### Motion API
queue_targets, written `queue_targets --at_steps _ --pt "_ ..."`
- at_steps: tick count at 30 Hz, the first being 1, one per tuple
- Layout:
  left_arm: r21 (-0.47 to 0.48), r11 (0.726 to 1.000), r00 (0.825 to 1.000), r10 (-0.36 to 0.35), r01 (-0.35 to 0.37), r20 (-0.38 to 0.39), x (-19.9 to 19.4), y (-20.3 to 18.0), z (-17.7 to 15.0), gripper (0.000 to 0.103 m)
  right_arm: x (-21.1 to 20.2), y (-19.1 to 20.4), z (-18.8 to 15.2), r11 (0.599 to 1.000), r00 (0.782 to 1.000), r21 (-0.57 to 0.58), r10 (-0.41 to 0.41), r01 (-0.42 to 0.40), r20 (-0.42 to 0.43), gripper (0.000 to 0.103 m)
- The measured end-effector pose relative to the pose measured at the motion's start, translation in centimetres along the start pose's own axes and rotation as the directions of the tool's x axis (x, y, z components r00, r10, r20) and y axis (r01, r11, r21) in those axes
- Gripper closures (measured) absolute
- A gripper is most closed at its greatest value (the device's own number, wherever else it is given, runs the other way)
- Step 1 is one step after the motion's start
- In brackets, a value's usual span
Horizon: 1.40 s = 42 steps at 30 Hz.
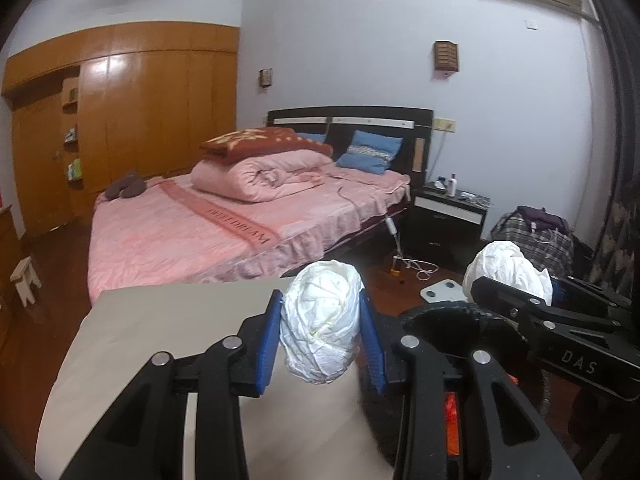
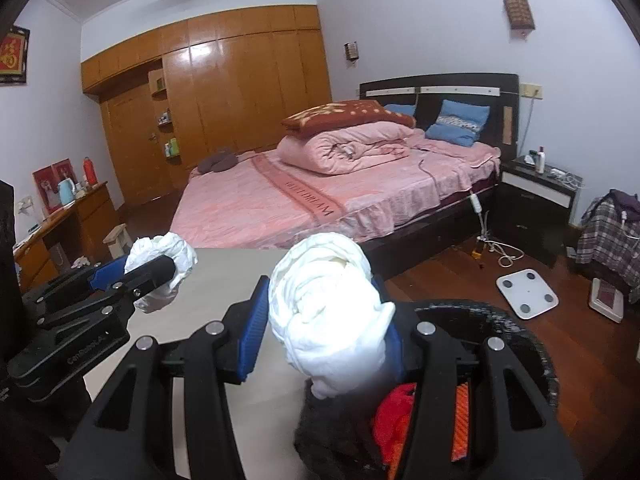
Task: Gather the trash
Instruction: 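Carry both white tissues over the black bin with both grippers, then open both grippers to drop the white tissues into the bin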
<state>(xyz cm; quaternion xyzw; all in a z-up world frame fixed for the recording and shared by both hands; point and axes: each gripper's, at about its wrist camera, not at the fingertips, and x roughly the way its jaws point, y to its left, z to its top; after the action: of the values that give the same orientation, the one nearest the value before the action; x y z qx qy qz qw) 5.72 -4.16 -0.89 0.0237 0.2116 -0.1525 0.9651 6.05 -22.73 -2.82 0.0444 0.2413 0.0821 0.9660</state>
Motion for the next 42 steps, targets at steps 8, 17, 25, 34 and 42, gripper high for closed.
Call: queue_targets --at_steps 8,17,25,34,42 --pt "0.037 0.998 0.999 -0.051 0.051 0.013 -0.4 -3.4 0.3 0.066 -2.2 -3.0 -0.6 0.998 0.998 0.018 -0.059 0.059 0.016 0.055" --pt "0.073 0.992 0.994 -0.108 0.106 0.024 -1.1 -7.0 0.4 0.066 -4.3 -5.7 -1.4 0.992 0.992 0.037 -0.121 0.12 0.027 0.055" --pt "0.103 0.983 0.988 -0.155 0.151 0.026 -1.2 -10.1 0.5 0.066 -5.8 -7.6 -2.1 0.986 0.986 0.041 -0.165 0.164 0.033 0.054" --pt "0.122 0.975 0.981 -0.19 0.185 0.026 -0.6 -12.2 0.5 0.065 -6.7 -9.6 -2.9 0.977 0.978 0.051 -0.208 0.207 0.025 0.054" --pt "0.117 0.969 0.976 -0.217 0.216 -0.001 1.1 -13.4 -0.5 0.065 -6.3 -11.1 -4.1 0.97 0.972 0.063 -0.235 0.234 0.0 0.054"
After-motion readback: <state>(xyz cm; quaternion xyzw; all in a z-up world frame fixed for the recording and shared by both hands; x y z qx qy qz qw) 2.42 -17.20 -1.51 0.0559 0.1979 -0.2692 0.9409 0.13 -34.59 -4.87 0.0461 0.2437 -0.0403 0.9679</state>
